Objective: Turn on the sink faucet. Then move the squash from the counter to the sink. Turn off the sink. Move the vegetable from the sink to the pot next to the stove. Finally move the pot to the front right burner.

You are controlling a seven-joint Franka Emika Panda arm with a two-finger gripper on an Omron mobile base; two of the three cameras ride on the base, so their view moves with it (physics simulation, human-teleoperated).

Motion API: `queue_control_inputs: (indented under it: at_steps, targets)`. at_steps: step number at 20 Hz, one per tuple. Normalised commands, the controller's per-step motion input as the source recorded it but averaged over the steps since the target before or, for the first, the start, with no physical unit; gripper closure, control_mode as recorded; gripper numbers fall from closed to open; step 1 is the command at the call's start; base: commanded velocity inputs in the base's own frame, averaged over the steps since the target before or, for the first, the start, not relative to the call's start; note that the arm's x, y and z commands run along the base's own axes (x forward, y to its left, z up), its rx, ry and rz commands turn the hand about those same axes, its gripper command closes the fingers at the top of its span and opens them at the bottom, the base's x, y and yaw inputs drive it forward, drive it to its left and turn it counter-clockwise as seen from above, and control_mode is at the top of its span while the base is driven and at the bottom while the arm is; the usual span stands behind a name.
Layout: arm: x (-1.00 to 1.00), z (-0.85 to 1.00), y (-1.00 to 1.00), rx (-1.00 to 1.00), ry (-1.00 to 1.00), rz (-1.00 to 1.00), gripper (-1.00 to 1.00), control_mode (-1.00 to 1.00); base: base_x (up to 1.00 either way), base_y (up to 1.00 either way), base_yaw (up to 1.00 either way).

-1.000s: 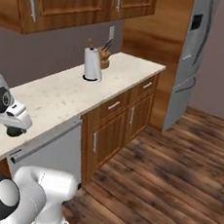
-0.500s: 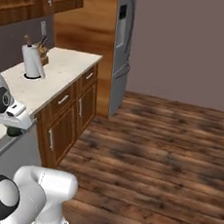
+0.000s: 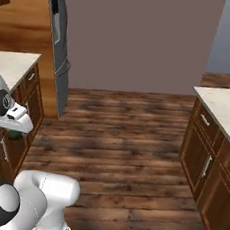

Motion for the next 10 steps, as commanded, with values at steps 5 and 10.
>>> queue_control_inputs:
  at_steps: [5, 10]
  targets:
    - [0.0, 0.0, 0.0, 0.0, 0.0, 0.0, 1.0, 1.0, 0.0, 0.0, -0.53]
    - [0.0, 0.0, 0.0, 0.0, 0.0, 0.0, 1.0, 1.0, 0.03, 0.07, -0.5]
